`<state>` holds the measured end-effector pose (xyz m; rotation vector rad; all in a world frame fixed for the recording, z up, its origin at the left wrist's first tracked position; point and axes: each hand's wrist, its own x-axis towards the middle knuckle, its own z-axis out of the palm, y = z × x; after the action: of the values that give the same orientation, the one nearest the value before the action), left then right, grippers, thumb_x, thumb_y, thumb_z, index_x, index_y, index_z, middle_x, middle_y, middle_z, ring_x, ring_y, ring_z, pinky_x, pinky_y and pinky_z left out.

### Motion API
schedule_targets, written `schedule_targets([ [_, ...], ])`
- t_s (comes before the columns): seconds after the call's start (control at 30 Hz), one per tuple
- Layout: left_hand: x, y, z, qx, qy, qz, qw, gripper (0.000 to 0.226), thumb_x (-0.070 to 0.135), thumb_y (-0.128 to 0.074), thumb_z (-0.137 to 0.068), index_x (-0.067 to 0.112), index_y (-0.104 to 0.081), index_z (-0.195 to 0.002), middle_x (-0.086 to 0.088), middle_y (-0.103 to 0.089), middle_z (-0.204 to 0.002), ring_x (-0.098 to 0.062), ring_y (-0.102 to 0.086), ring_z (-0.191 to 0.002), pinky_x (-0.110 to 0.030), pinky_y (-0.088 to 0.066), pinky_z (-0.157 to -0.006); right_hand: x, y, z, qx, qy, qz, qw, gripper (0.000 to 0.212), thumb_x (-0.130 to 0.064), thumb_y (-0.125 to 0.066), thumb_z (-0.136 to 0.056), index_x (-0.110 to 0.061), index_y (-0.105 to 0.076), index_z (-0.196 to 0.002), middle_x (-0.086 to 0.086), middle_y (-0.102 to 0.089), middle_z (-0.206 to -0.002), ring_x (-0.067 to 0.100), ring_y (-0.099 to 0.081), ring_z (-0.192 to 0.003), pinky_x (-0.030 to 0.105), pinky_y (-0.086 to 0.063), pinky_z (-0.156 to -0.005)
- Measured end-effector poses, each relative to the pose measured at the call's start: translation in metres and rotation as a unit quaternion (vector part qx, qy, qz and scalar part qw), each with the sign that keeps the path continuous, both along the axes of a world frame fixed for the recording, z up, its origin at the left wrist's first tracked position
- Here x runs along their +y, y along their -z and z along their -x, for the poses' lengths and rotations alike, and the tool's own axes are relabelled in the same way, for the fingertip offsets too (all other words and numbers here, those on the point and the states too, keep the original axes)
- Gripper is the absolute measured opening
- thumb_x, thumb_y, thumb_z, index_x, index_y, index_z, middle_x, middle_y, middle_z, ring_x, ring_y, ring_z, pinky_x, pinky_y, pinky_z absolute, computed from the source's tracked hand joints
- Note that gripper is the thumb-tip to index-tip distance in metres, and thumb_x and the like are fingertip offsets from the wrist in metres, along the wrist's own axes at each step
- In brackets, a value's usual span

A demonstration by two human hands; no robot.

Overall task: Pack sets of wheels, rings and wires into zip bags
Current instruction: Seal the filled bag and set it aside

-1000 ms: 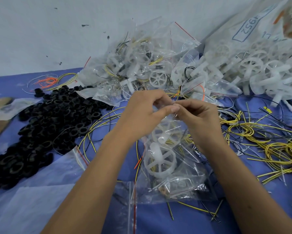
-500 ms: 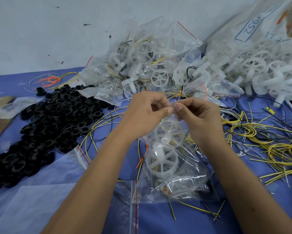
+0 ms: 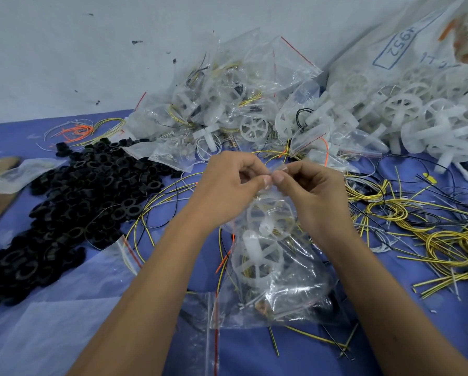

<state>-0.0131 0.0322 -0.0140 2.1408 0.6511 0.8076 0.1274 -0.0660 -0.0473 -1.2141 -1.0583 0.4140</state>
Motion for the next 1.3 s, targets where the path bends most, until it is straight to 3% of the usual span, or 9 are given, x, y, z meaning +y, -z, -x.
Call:
schedule_targets([
  [0.07, 0.0, 0.0, 0.0, -0.001, -0.005, -0.007, 1.0, 0.004, 0.014, -0.076, -0.089, 0.016, -0.077, -0.086, -0.005, -0.074, -0.076, -0.025, -0.069, -0.074, -0.046, -0.058, -0.075, 0.0, 0.0, -0.001, 0.015, 0.005, -0.012, 1.0, 0.008, -0.004, -0.074, -0.09, -0.006, -0.074, -0.082, -0.001, -0.069, -0.071, 0.006, -0.058, -0.066, 0.02, -0.051, -0.066],
  [0.27, 0.001, 0.002, 0.001, 0.0, -0.014, -0.012, 1.0, 0.006, 0.016, -0.078, -0.087, 0.016, -0.076, -0.082, -0.005, -0.073, -0.073, -0.025, -0.069, -0.07, -0.042, -0.058, -0.071, 0.0, 0.003, -0.003, 0.03, 0.008, -0.006, 0.999, 0.011, -0.008, -0.072, -0.093, 0.0, -0.071, -0.087, 0.02, -0.067, -0.077, 0.014, -0.057, -0.07, 0.026, -0.05, -0.068],
  [0.47, 0.003, 0.004, 0.001, 0.005, -0.008, -0.003, 1.0, 0.005, 0.014, -0.081, -0.086, 0.015, -0.077, -0.082, -0.006, -0.073, -0.072, -0.021, -0.066, -0.064, -0.035, -0.054, -0.065, 0.002, 0.005, -0.005, 0.007, -0.046, 0.001, 0.999, 0.007, -0.008, -0.072, -0.093, -0.003, -0.075, -0.088, 0.024, -0.069, -0.084, 0.024, -0.062, -0.079, 0.043, -0.053, -0.079],
  [0.6, 0.005, 0.004, 0.002, -0.004, -0.004, 0.021, 1.0, 0.005, 0.013, -0.082, -0.085, 0.013, -0.077, -0.084, -0.004, -0.075, -0.073, -0.014, -0.069, -0.066, -0.031, -0.056, -0.069, 0.003, 0.007, -0.005, 0.02, -0.048, -0.014, 0.999, 0.015, -0.006, -0.073, -0.092, -0.017, -0.076, -0.082, 0.002, -0.072, -0.076, 0.013, -0.064, -0.076, 0.026, -0.054, -0.075],
  [0.67, 0.006, 0.005, 0.002, -0.004, -0.004, 0.032, 0.999, 0.005, 0.013, -0.081, -0.086, 0.011, -0.077, -0.085, -0.004, -0.075, -0.073, -0.015, -0.07, -0.067, -0.033, -0.058, -0.07, 0.003, 0.008, -0.005, 0.018, -0.042, -0.008, 0.999, 0.017, -0.008, -0.072, -0.093, -0.019, -0.076, -0.081, -0.001, -0.071, -0.076, 0.011, -0.062, -0.074, 0.026, -0.053, -0.073],
  [0.8, 0.007, 0.008, 0.003, 0.006, -0.005, 0.014, 1.0, 0.005, 0.014, -0.079, -0.088, 0.014, -0.076, -0.084, -0.003, -0.074, -0.073, -0.021, -0.071, -0.069, -0.041, -0.059, -0.073, 0.004, 0.011, -0.007, 0.019, -0.033, 0.007, 0.999, 0.012, -0.012, -0.072, -0.094, -0.01, -0.074, -0.083, 0.012, -0.065, -0.076, 0.017, -0.054, -0.072, 0.033, -0.046, -0.069],
  [0.93, 0.007, 0.009, 0.002, 0.019, -0.006, -0.006, 1.0, 0.008, 0.014, -0.078, -0.088, 0.017, -0.074, -0.082, -0.006, -0.074, -0.075, -0.03, -0.069, -0.075, -0.05, -0.057, -0.076, 0.005, 0.012, -0.009, 0.01, -0.056, 0.017, 0.998, 0.01, -0.01, -0.073, -0.093, -0.013, -0.076, -0.084, 0.007, -0.074, -0.077, 0.015, -0.063, -0.074, 0.03, -0.052, -0.073],
  [1.17, 0.01, 0.008, 0.006, 0.022, 0.004, 0.019, 1.0, 0.003, 0.013, -0.078, -0.089, 0.013, -0.076, -0.086, -0.005, -0.076, -0.078, -0.032, -0.072, -0.079, -0.051, -0.058, -0.081, 0.007, 0.014, -0.006, 0.008, -0.048, -0.001, 0.999, 0.015, -0.007, -0.071, -0.094, -0.016, -0.077, -0.083, -0.004, -0.074, -0.074, 0.007, -0.063, -0.069, 0.02, -0.05, -0.067],
  [1.3, 0.012, 0.009, 0.008, 0.025, -0.001, -0.001, 1.0, 0.004, 0.01, -0.077, -0.088, 0.013, -0.076, -0.085, -0.005, -0.076, -0.079, -0.032, -0.071, -0.08, -0.051, -0.056, -0.082, 0.008, 0.016, -0.008, 0.019, -0.05, 0.012, 0.999, 0.009, -0.012, -0.072, -0.094, -0.008, -0.076, -0.086, 0.014, -0.074, -0.08, 0.015, -0.062, -0.073, 0.028, -0.05, -0.069],
])
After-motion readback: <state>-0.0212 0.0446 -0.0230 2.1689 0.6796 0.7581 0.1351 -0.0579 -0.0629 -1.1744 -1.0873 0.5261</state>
